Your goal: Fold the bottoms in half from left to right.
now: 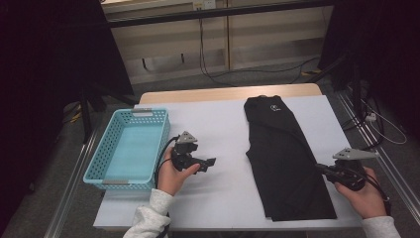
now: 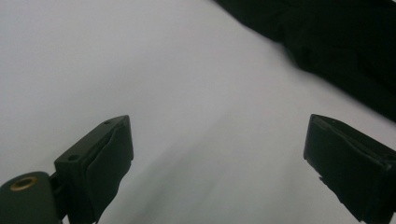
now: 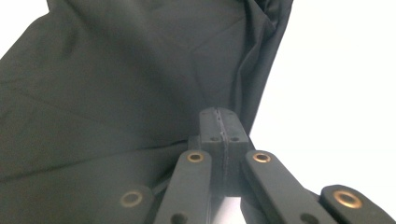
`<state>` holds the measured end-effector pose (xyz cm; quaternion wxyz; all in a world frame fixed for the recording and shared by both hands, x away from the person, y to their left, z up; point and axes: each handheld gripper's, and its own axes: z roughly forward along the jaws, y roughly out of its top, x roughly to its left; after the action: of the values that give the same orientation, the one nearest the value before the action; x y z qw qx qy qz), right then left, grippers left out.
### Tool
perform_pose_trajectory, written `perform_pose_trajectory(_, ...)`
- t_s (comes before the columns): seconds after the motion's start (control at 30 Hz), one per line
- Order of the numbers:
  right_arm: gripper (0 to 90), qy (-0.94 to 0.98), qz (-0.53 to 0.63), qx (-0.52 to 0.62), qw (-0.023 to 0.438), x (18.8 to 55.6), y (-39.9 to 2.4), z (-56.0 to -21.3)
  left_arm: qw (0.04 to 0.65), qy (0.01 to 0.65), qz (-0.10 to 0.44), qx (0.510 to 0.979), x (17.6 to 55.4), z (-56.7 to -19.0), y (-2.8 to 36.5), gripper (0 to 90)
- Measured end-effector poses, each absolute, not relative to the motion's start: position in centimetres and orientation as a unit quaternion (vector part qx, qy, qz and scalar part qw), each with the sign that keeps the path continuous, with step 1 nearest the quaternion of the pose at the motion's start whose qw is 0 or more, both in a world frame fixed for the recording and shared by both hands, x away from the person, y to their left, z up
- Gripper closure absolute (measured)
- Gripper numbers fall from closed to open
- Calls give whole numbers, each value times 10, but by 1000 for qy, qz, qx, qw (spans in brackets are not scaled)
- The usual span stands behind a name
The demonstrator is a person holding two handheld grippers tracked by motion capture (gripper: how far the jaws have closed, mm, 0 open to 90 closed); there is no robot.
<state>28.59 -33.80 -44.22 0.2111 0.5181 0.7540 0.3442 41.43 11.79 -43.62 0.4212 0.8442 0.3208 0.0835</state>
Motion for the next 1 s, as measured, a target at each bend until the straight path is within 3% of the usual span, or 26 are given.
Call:
perform_pose_trajectory(0.5,893,763,332,515,207,287,-339,-444,419,322,85,845,412,-434,122,82)
perform_pose_trajectory(0.7,673,761,342,506,219,291,-329,-439,413,316,88,849,412,-434,124,81)
perform_pose_trajectory(0.8,650,763,345,501,220,297,-323,-437,415,322,92,846,411,-434,125,81)
perform_pose_trajectory(1.0,502,761,348,497,231,312,-308,-435,414,323,92,846,410,-433,128,81)
